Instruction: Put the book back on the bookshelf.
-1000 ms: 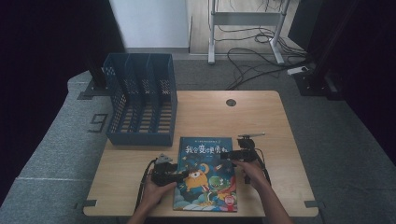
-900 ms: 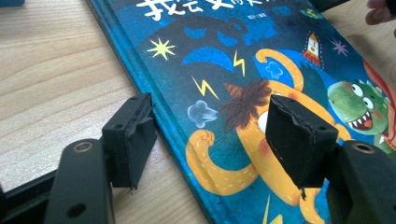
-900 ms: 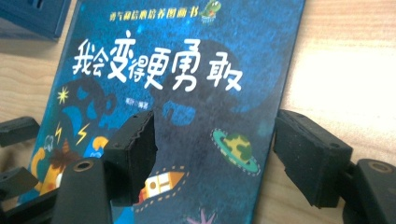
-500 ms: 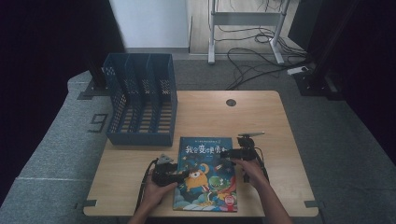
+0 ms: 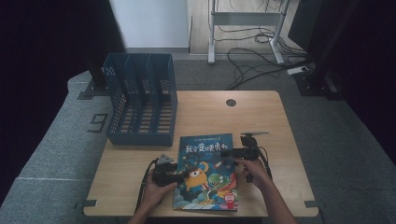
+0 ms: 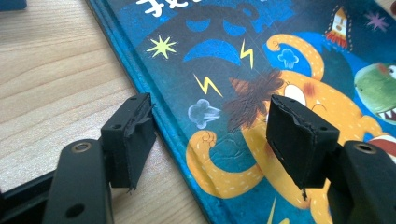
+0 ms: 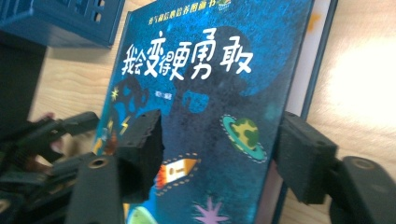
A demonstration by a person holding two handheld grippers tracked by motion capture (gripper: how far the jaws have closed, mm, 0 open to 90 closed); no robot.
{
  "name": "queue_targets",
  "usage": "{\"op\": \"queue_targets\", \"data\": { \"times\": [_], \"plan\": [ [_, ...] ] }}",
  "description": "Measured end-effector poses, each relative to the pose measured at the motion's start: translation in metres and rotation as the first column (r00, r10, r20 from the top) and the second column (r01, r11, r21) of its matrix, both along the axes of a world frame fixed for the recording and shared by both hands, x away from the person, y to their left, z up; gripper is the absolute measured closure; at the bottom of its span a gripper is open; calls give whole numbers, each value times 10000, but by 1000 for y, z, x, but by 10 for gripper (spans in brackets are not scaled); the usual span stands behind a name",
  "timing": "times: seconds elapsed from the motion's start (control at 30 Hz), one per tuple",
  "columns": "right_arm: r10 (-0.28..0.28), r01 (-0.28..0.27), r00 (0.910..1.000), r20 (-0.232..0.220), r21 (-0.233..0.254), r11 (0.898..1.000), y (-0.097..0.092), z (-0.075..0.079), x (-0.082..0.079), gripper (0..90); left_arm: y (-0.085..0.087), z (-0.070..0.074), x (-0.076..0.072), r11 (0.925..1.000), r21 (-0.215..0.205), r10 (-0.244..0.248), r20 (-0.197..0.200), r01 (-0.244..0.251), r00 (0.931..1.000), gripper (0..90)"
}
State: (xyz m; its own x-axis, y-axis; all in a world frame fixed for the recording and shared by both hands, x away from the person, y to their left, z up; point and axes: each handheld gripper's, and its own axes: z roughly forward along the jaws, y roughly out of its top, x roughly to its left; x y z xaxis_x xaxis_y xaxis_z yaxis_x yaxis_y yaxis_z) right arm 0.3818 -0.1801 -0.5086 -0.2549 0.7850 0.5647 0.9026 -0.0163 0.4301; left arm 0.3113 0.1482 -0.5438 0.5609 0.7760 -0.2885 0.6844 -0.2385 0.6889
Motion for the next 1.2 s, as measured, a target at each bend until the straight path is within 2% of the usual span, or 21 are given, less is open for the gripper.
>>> {"op": "queue_targets", "data": {
  "times": [0.07, 0.13, 0.27, 0.53, 0.8, 1.07, 1.2],
  "plan": [
    [88, -69, 9991, 409, -450, 9990, 2, 5, -3, 441, 0, 0, 0, 10000, 15, -12, 5, 12, 10000, 314],
    [134, -93, 9971, 755, -545, 9985, 2, 10, -7, 484, 1, 0, 0, 10000, -99, 13, -70, -14, 10000, 309],
    [214, -188, 9931, 1151, -237, 9995, -2, 14, -9, 538, 3, 0, 2, 9994, -356, -9, -219, 1, 9998, 310],
    [234, -268, 9898, 1408, 225, 9994, -7, 17, -9, 658, 2, 1, 0, 9988, -458, -198, -377, 181, 9991, 252],
    [242, -373, 9890, 1459, 873, 9955, -12, 18, -8, 698, 2, 4, -5, 9984, -345, -451, -335, 439, 9984, 221],
    [261, -447, 9842, 1753, 1028, 9937, -8, 34, -6, 736, 2, 4, 0, 9954, -844, -493, -372, 460, 9981, 208],
    [208, -435, 9805, 1954, 1127, 9927, -5, 42, -4, 755, 0, 6, -1, 9946, -896, -558, -298, 529, 9980, 227]
  ]
}}
